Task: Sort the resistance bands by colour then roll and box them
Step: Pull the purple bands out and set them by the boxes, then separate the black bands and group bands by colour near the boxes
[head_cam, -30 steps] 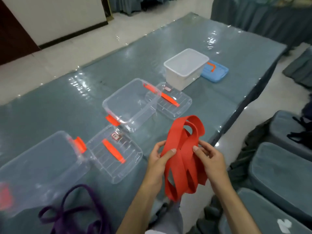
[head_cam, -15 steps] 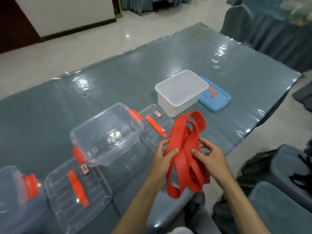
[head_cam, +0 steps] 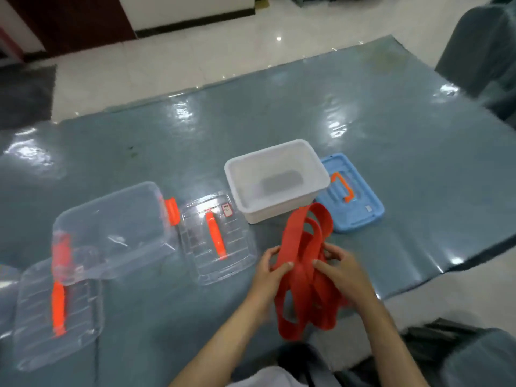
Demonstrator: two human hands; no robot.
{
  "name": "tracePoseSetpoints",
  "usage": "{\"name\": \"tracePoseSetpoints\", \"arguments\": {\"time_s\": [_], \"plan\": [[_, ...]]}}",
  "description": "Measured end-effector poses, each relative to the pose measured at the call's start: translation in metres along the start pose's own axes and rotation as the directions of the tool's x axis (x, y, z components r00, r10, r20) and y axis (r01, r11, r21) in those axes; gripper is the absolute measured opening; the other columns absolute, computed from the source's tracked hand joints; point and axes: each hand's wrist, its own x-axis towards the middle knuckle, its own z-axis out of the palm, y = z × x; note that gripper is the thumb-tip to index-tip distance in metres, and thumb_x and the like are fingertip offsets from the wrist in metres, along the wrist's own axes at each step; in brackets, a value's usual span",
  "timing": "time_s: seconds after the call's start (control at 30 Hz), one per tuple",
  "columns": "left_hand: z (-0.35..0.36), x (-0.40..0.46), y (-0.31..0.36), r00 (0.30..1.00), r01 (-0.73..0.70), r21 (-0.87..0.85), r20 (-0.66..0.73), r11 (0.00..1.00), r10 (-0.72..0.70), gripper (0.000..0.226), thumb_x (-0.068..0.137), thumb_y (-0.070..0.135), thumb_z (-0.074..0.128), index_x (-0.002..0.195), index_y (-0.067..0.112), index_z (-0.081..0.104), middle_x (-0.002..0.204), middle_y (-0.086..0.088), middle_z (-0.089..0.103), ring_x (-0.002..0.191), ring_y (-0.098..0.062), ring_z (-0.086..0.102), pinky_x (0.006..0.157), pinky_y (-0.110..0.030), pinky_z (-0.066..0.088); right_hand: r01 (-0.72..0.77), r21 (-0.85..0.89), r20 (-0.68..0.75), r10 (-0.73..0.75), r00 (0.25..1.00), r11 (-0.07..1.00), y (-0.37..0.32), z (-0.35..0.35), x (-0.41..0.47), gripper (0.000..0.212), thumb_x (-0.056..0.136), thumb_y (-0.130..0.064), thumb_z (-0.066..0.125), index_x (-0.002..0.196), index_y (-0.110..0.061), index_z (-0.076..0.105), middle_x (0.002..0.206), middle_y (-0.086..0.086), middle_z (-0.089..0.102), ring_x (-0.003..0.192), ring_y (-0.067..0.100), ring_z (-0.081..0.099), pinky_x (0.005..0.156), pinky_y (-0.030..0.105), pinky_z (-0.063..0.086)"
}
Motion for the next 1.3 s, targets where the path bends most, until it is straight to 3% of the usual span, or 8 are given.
{"name": "tracePoseSetpoints", "arguments": {"time_s": [0.1, 0.2, 0.3, 0.43, 0.53, 0.77, 1.1, 1.3], "plan": [[0.029, 0.019, -0.017, 0.998, 0.029, -0.038, -0.048, 0.999, -0.031, 0.036, 0.1, 0.0, 0.064, 0.131, 0.017, 0.061, 0.103, -0.006, 0.08, 0.08, -0.016, 0.075, 0.074, -0.028, 0.062, 0.045, -0.064, 0.032, -0.043, 0.999, 0.997, 0.022, -0.019, 0.029, 0.051, 0.083, 0.006, 0.082, 0.128, -0.01, 0.067, 0.102, -0.008, 0.072, 0.089, 0.0, 0.068, 0.081, 0.006, 0.048], [0.044, 0.038, -0.033, 0.988, -0.002, 0.108, -0.15, 0.994, 0.018, 0.041, 0.1, -0.008, 0.058, 0.139, 0.006, 0.055, 0.132, -0.022, 0.07, 0.11, -0.03, 0.069, 0.105, -0.043, 0.055, 0.082, -0.138, 0.085, -0.071, 0.994, 0.987, 0.046, -0.021, 0.045, 0.058, 0.083, 0.006, 0.081, 0.138, -0.003, 0.063, 0.11, -0.002, 0.069, 0.102, 0.018, 0.069, 0.081, -0.004, 0.04], [0.042, 0.049, -0.041, 0.97, -0.008, 0.247, -0.235, 0.969, 0.068, 0.049, 0.101, -0.008, 0.059, 0.148, 0.001, 0.048, 0.145, -0.022, 0.061, 0.134, -0.036, 0.059, 0.119, -0.05, 0.041, 0.072, -0.185, 0.173, -0.04, 0.984, 0.98, 0.069, -0.022, 0.056, 0.066, 0.086, 0.003, 0.079, 0.147, -0.008, 0.056, 0.103, 0.006, 0.074, 0.094, 0.023, 0.072, 0.084, 0.012, 0.048], [0.03, 0.05, -0.043, 0.962, -0.01, 0.388, -0.249, 0.922, 0.115, 0.048, 0.099, -0.009, 0.061, 0.145, 0.001, 0.05, 0.143, -0.015, 0.062, 0.134, -0.032, 0.059, 0.12, -0.043, 0.041, 0.062, -0.217, 0.192, -0.02, 0.981, 0.974, 0.081, -0.024, 0.064, 0.064, 0.086, -0.011, 0.084, 0.145, -0.011, 0.057, 0.108, 0.012, 0.077, 0.101, 0.025, 0.074, 0.092, 0.032, 0.054], [0.023, 0.047, -0.044, 0.957, -0.008, 0.552, -0.237, 0.834, 0.167, 0.046, 0.096, -0.01, 0.061, 0.14, -0.001, 0.055, 0.14, -0.014, 0.063, 0.134, -0.032, 0.059, 0.119, -0.041, 0.041, 0.057, -0.189, 0.143, -0.03, 0.989, 0.98, 0.079, -0.028, 0.066, 0.037, 0.088, -0.025, 0.084, 0.121, -0.02, 0.067, 0.097, 0.003, 0.073, 0.092, 0.024, 0.07, 0.084, 0.036, 0.054], [0.008, 0.023, -0.027, 0.944, -0.057, 0.819, -0.142, 0.571, 0.297, 0.051, 0.094, 0.004, 0.066, 0.144, 0.005, 0.058, 0.141, -0.016, 0.059, 0.134, -0.033, 0.054, 0.118, -0.04, 0.038, 0.152, -0.363, -0.029, -0.174, 0.984, 0.919, 0.059, -0.045, 0.061, 0.018, 0.094, -0.009, 0.071, 0.112, -0.013, 0.072, 0.111, 0.011, 0.067, 0.106, 0.037, 0.066, 0.09, 0.05, 0.054], [-0.063, -0.037, -0.012, 0.903, 0.066, 0.971, -0.156, 0.229, 0.401, 0.048, 0.092, 0.018, 0.062, 0.14, 0.021, 0.061, 0.136, -0.004, 0.061, 0.127, -0.029, 0.057, 0.101, -0.043, 0.05, 0.631, -0.412, 0.484, -0.429, 0.763, 0.657, -0.002, 0.015, 0.05, 0.014, 0.095, -0.01, 0.069, 0.107, -0.013, 0.074, 0.104, 0.005, 0.071, 0.102, 0.029, 0.069, 0.091, 0.046, 0.057], [-0.132, -0.091, -0.022, 0.863, 0.199, 0.956, -0.275, 0.216, 0.424, 0.042, 0.091, 0.019, 0.065, 0.133, 0.017, 0.066, 0.132, -0.008, 0.065, 0.125, -0.034, 0.06, 0.096, -0.046, 0.05, 0.735, -0.375, 0.661, -0.393, 0.64, 0.565, -0.039, 0.091, 0.013, 0.018, 0.099, -0.013, 0.064, 0.115, -0.011, 0.072, 0.116, 0.006, 0.071, 0.113, 0.027, 0.065, 0.1, 0.037, 0.048]]}}
